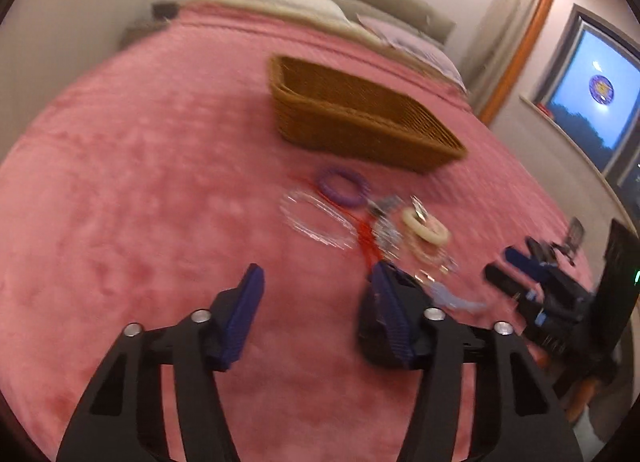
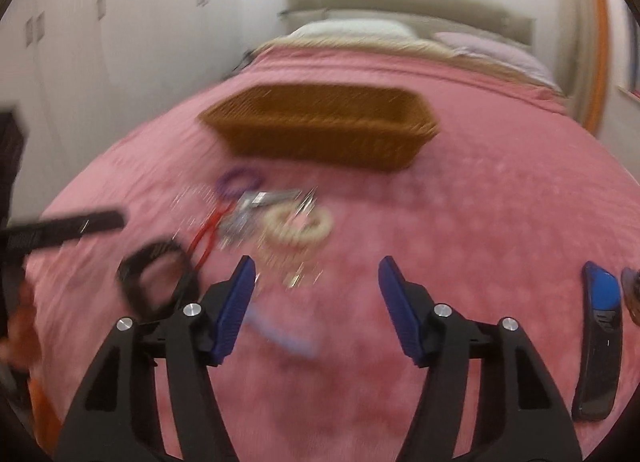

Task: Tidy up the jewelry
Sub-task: 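Grasp the black watch with the left tool while the right tool grasps the blue hair clip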

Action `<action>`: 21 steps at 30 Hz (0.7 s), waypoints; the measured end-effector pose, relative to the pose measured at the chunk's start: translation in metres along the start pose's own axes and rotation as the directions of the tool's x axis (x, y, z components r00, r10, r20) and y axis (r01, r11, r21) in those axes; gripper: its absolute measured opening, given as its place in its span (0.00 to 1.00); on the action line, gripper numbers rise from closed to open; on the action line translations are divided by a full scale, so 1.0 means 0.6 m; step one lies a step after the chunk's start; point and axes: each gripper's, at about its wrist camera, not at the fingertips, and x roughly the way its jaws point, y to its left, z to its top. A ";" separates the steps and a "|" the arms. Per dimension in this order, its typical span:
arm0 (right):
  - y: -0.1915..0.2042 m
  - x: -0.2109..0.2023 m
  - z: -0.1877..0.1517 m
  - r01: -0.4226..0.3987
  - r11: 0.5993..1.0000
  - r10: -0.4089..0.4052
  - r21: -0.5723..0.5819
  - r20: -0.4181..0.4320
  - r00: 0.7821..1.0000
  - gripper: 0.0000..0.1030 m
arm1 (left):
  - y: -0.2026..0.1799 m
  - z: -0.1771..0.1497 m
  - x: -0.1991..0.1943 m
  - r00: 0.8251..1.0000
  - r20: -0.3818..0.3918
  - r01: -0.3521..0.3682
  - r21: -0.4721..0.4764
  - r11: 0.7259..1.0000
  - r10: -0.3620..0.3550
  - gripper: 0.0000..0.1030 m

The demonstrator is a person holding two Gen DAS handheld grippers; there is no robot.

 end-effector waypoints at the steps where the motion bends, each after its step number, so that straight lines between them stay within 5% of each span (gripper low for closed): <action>1: 0.008 0.000 -0.009 -0.012 1.000 0.011 -0.029 -0.020 1.000 0.55 | -0.006 0.001 0.003 1.000 -0.018 0.014 0.003 1.000 -0.014 0.51; 6: 0.028 0.013 -0.027 -0.035 0.996 0.027 -0.084 -0.093 0.995 0.40 | -0.039 0.007 0.028 0.993 -0.112 0.040 0.020 0.999 -0.038 0.44; 10: 0.020 0.021 -0.027 -0.091 0.994 0.083 -0.064 -0.126 0.989 0.40 | -0.071 0.001 0.053 0.983 -0.180 -0.015 0.066 0.998 0.026 0.39; 12: 0.022 0.025 -0.030 -0.107 0.992 0.097 -0.062 -0.144 0.985 0.29 | -0.069 0.000 0.056 0.978 -0.205 -0.029 0.065 0.997 0.041 0.31; 15: 0.027 0.029 -0.032 -0.124 0.991 0.114 -0.055 -0.161 0.980 0.15 | -0.067 -0.001 0.059 0.978 -0.206 -0.031 0.049 0.998 0.040 0.29; 21: 0.043 0.012 -0.044 -0.046 0.999 0.043 -0.017 -0.141 0.989 0.13 | -0.071 -0.005 0.059 0.978 -0.197 -0.064 0.048 0.997 0.072 0.20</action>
